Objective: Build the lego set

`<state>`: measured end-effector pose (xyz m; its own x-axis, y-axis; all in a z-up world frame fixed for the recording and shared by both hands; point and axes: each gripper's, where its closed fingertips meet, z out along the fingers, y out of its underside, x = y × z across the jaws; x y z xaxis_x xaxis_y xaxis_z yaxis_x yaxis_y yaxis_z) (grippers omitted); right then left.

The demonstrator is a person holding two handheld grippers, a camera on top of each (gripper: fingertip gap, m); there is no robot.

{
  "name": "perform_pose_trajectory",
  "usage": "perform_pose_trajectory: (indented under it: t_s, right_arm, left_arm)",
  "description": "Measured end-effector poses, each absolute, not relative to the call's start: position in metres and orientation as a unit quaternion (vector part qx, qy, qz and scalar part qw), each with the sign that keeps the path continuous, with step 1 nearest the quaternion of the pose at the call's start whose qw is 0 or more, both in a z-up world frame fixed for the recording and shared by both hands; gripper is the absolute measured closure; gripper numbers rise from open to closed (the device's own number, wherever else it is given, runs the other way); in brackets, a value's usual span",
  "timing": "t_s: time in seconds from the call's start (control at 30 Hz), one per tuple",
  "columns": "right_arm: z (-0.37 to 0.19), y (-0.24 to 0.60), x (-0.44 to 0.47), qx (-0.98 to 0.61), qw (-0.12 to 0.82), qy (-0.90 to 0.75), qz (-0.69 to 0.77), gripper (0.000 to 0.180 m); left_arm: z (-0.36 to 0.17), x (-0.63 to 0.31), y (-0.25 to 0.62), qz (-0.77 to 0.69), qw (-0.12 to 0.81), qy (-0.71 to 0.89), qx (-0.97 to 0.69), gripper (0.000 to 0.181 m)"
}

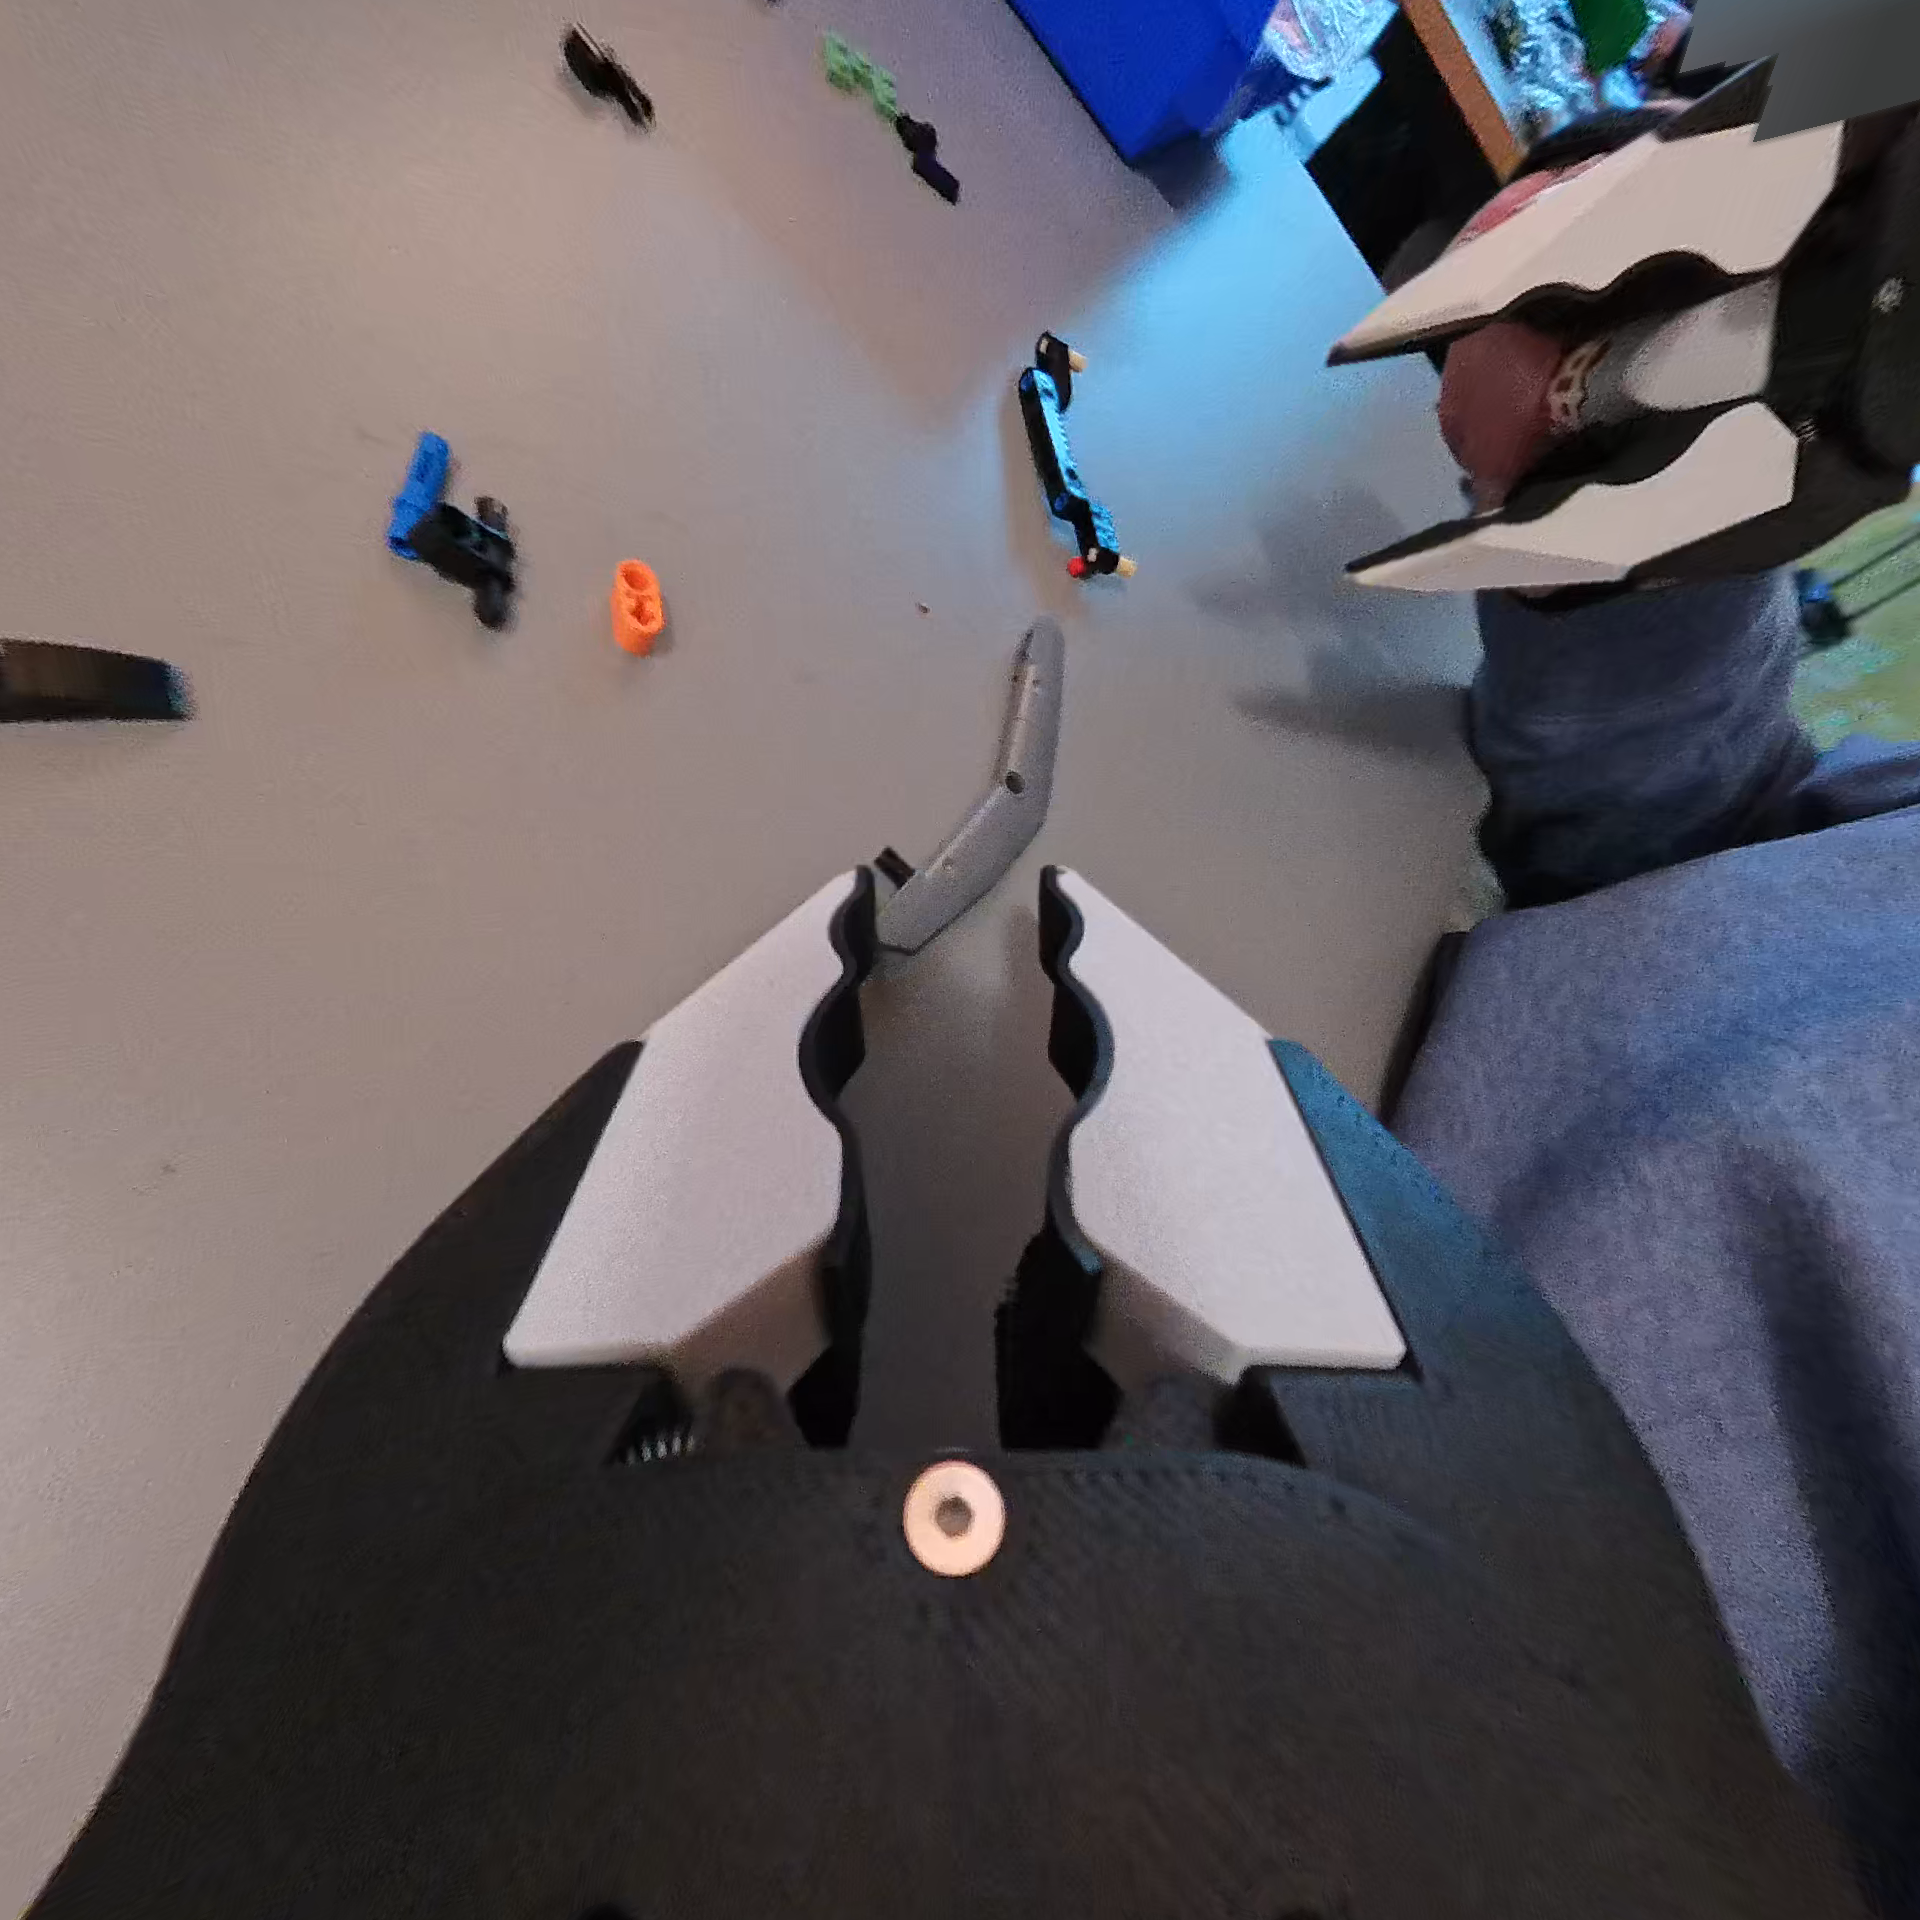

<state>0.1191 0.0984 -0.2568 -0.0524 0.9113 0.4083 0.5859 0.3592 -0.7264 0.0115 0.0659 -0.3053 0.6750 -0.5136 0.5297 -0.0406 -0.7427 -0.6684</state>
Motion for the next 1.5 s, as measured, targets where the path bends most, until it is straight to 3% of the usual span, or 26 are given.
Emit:
perform_pose_trajectory:
  t_s: [0.37,0.53,0.67,0.97,1.17,1.5]
  right_arm:
    - [-0.283,0.138,0.174,-0.628,0.383,-0.658,0.161,0.142]
    - [-0.285,0.148,0.181,-0.642,0.384,-0.646,0.152,0.143]
    - [-0.288,0.159,0.181,-0.647,0.380,-0.645,0.149,0.144]
    - [-0.284,0.176,0.166,-0.640,0.375,-0.651,0.162,0.144]
    - [-0.274,0.187,0.141,-0.632,0.368,-0.660,0.171,0.145]
    - [-0.270,0.223,0.078,-0.634,0.330,-0.672,0.193,0.142]
  left_arm:
    - [-0.298,0.050,0.068,-0.247,0.366,0.316,-0.840,0.155]
    - [-0.313,0.068,0.083,-0.214,0.337,0.359,-0.844,0.157]
    - [-0.329,0.070,0.078,-0.206,0.300,0.381,-0.850,0.169]
    - [-0.327,0.056,0.050,-0.200,0.281,0.439,-0.829,0.171]
    - [-0.297,0.035,0.052,-0.230,0.342,0.405,-0.816,0.165]
    - [-0.294,-0.008,0.040,-0.223,0.377,0.349,-0.829,0.166]
